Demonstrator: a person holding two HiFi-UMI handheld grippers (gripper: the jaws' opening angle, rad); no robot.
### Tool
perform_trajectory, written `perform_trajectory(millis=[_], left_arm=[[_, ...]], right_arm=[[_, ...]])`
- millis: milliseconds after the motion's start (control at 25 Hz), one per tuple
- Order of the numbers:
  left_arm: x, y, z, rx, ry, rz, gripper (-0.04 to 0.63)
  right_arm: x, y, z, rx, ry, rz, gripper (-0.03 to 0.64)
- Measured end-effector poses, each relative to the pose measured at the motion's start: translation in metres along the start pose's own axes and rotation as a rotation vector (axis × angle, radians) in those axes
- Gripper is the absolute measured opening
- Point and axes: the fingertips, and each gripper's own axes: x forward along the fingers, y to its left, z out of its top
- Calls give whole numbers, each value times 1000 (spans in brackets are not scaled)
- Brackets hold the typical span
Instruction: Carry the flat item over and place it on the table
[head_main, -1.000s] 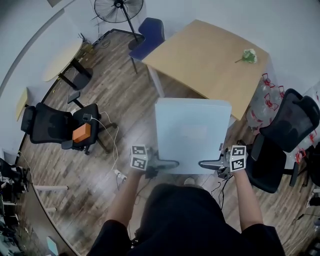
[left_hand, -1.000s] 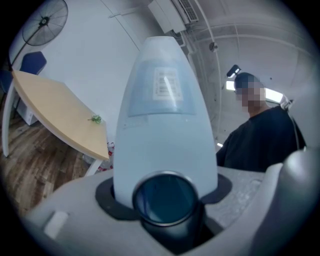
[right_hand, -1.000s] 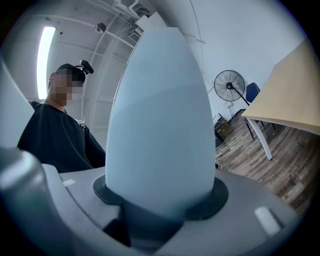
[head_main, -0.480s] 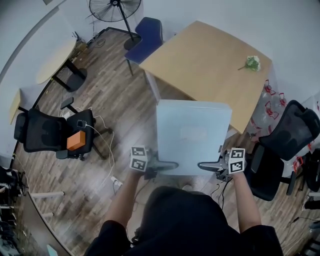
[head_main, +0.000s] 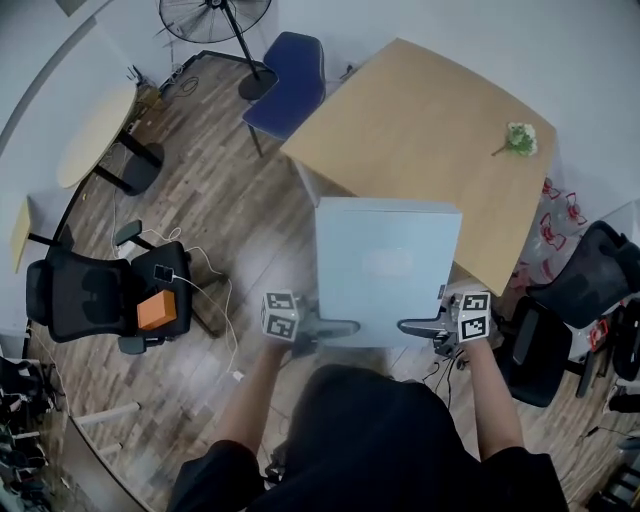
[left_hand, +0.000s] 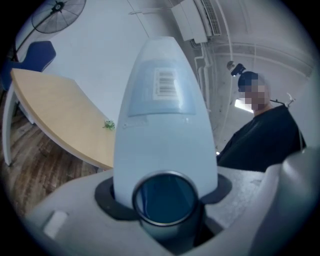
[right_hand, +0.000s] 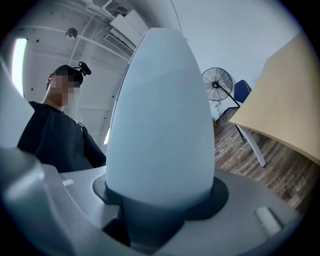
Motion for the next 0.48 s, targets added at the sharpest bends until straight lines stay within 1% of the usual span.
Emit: perform_trajectory(millis=[200, 360, 480], left_arm=[[-36, 44, 47, 15, 19, -26, 308], [-66, 71, 72, -22, 30, -29, 308], [-75, 84, 84, -26, 53, -36, 308]], right_arm=[[37, -44, 43, 17, -9, -28, 302], [66, -73, 65, 29, -23, -51, 306], [76, -87, 75, 26, -42, -70, 310]])
